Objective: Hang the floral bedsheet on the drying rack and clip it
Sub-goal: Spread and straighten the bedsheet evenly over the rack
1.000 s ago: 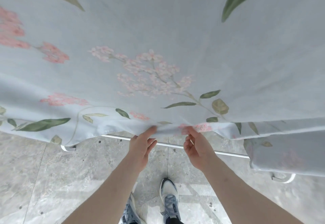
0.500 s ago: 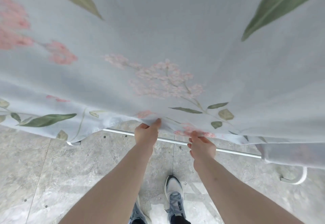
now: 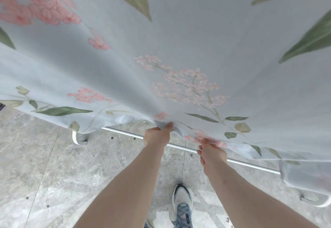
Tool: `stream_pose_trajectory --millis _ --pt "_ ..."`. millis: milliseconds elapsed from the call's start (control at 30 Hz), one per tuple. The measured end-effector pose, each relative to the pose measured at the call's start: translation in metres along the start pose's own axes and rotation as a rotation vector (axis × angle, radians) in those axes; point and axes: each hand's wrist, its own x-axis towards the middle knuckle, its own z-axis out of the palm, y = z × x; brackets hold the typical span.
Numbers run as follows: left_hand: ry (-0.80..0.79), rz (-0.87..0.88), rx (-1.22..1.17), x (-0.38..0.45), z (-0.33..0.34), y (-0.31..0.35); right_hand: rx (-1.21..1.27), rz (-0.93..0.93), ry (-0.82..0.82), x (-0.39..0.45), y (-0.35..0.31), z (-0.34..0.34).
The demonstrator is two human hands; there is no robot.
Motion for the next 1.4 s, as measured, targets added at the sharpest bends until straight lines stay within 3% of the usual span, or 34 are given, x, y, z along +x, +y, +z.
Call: stream_pose_trajectory --millis 200,334,400,467,600,800,1067,1401 --pt "-0.105 -0.067 0.150 0.005 -0.014 -0.003 0.024 0.072 -0.037 -0.011 -0.001 -0.004" --pt "-0.125 0.044 0.521 -0.018 -0.047 -0.008 -0.191 0.084 -0.154 -0.037 -0.006 -0.015" --pt "-0.089 0.136 0.678 -0.039 -0.075 -0.008 -0.455 -0.058 -0.205 -0.060 -0.010 -0.025" --pt "-0.019 0.240 0.719 -0.063 -0.104 -0.004 -0.760 -0.318 -0.235 -0.089 -0.015 -0.037" --pt "0.067 0.404 0.746 -0.119 -0.155 0.018 -0.928 -0.598 -0.321 -0.146 -0.038 -0.049" --pt "0.119 0.464 0.646 -0.252 -0.231 0.041 -0.995 -0.764 -0.505 -0.271 -0.073 -0.075" --pt "0.325 0.524 0.437 -0.416 -0.312 0.022 -0.946 -0.883 -0.712 -0.399 -0.094 -0.124" --pt "0.449 0.577 0.249 -0.471 -0.389 0.026 -0.960 -1.022 -0.824 -0.494 -0.103 -0.096"
